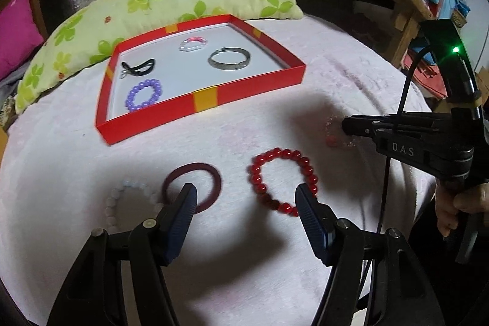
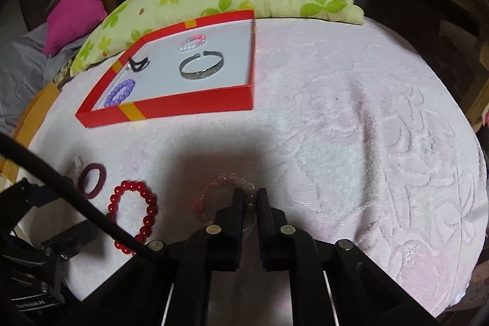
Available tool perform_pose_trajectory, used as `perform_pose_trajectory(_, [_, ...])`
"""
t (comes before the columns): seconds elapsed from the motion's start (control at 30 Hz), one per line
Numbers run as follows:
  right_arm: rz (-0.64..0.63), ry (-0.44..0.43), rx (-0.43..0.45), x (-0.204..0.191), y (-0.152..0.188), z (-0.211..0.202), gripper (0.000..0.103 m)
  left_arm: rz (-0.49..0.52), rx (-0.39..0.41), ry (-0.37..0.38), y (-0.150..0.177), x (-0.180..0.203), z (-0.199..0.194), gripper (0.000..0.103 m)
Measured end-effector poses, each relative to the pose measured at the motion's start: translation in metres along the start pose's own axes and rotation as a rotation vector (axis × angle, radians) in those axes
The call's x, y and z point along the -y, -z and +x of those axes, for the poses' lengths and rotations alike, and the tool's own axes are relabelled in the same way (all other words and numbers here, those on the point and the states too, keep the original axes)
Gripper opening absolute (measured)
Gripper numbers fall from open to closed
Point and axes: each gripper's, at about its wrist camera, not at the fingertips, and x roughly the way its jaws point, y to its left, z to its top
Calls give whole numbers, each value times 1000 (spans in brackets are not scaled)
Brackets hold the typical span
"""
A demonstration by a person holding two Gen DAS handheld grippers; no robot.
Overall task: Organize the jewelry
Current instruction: 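Grasp the red beaded bracelet with the left tool while the right grasps the pink-clear beaded bracelet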
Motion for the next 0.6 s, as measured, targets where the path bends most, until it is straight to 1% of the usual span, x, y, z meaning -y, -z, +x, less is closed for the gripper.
perform_pose_trajectory(0.1, [22, 2, -5, 7, 0, -2, 9, -15, -21, 21, -4, 2, 11, 68])
perform_pose_trajectory(0.13, [31, -3, -12, 9, 0, -1, 9, -21, -27, 30, -5, 2, 14, 63])
perform_pose_trajectory(0.17, [40, -11, -18, 10, 1, 0, 9, -25, -36, 40, -6, 2, 18, 52])
perform_pose_trajectory(0.2, [50, -20, -22, 12, 1, 0, 9, -27, -47, 50, -6, 2, 22, 49])
perform_pose_trajectory(0.27, [57, -27, -23, 14, 1, -1, 9, -32, -66, 63, -6, 3, 29, 37])
perform_pose_trajectory(0.4, [56, -35, -25, 12, 2, -1, 9, -23, -62, 64, -7, 6, 32, 31])
perform_pose_trajectory(0.47, [57, -39, -24, 11, 3, -2, 9, -26, -62, 71, -6, 5, 34, 20])
perform_pose_trajectory(0.5, [57, -41, -22, 10, 2, -2, 9, -27, -61, 71, -6, 5, 34, 17])
perform_pose_trajectory(0.53, [58, -45, -21, 10, 2, -2, 9, -27, -59, 75, -6, 4, 33, 10])
perform_pose_trajectory(0.6, [58, -59, -14, 7, 2, -3, 9, -26, -54, 82, -5, 3, 31, 10])
